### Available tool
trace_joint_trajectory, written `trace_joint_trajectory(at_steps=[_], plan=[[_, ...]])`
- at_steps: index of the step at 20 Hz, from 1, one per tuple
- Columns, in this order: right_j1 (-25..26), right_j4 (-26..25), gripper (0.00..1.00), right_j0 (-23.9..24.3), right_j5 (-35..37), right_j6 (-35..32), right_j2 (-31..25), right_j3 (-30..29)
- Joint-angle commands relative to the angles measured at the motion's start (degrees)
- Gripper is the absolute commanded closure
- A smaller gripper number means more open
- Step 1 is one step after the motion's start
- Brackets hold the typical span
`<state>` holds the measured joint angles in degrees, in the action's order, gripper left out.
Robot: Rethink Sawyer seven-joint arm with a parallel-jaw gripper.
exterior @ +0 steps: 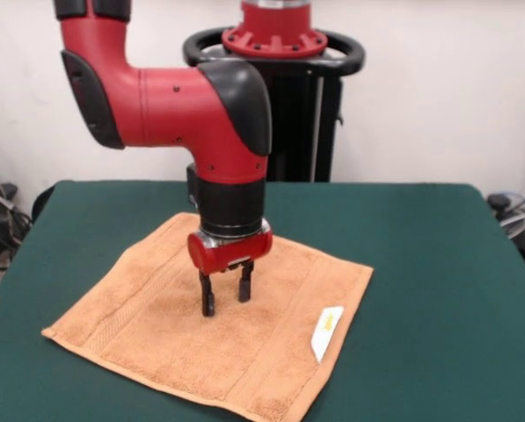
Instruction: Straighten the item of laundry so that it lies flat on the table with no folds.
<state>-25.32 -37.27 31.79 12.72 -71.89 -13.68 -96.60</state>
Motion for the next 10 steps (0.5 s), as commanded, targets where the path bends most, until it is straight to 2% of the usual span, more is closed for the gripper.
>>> trace_joint_trajectory(at_steps=[1,7,10], plan=[[10.6,3.6,0.00,-6.7,-8.1,-17.2,3.7,0.1],[12.4,6.9,0.00,-6.8,-8.5,-16.0,2.4,-3.0],[11.6,9.0,0.00,-8.9,-8.4,-17.5,3.4,-5.0]])
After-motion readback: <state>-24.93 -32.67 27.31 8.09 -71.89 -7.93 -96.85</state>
